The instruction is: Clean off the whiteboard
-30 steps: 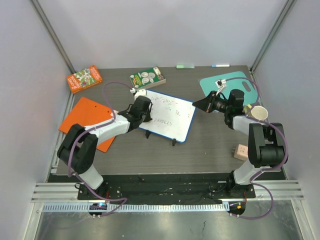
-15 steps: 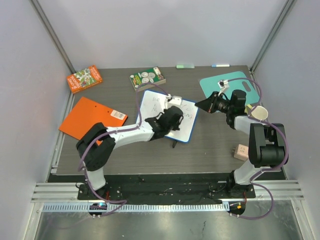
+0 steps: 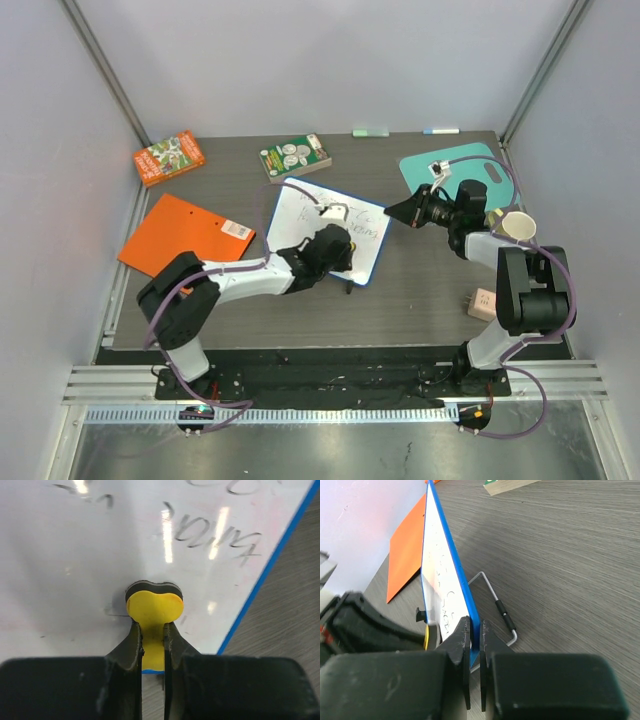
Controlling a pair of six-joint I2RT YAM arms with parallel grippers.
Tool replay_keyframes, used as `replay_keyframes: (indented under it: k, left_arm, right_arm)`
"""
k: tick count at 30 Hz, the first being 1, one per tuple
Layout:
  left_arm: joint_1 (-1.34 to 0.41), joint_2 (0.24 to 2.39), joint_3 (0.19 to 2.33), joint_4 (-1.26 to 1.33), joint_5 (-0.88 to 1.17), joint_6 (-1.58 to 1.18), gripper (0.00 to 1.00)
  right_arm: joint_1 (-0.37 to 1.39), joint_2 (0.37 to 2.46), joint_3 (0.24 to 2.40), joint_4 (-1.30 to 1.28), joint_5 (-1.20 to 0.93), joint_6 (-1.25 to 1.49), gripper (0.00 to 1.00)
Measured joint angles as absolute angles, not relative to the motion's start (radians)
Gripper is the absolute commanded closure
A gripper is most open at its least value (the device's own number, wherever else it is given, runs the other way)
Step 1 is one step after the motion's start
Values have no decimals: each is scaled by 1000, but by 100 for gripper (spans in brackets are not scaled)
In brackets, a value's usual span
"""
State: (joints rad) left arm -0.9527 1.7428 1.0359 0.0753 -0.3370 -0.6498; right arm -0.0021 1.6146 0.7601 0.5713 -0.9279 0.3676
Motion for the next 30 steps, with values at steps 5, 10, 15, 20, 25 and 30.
replay_keyframes:
  k: [5,10,15,20,25,30]
  left_arm:
    - [-841,1660,951,59,-341,-671,100]
    - [-736,1622,923,17,-373,-673,100]
    - [-738,1634,941,-4,-384,-656,100]
    - [-842,1705,1030,-68,-513,-595,100]
    - [-963,1786,1125,-101,-603,-566,100]
    - [-1060,1844,1192,-101,-611,-566,100]
  right_arm:
    - [2,1615,760,569,-931,368,99]
    - [3,1615,760,566,-936,369,99]
    - [2,1615,760,565,-940,369,99]
    - [-11,1615,760,559,-936,368,99]
    - [-25,1615,760,559,-928,363,99]
    - [-25,1615,760,560,-931,362,99]
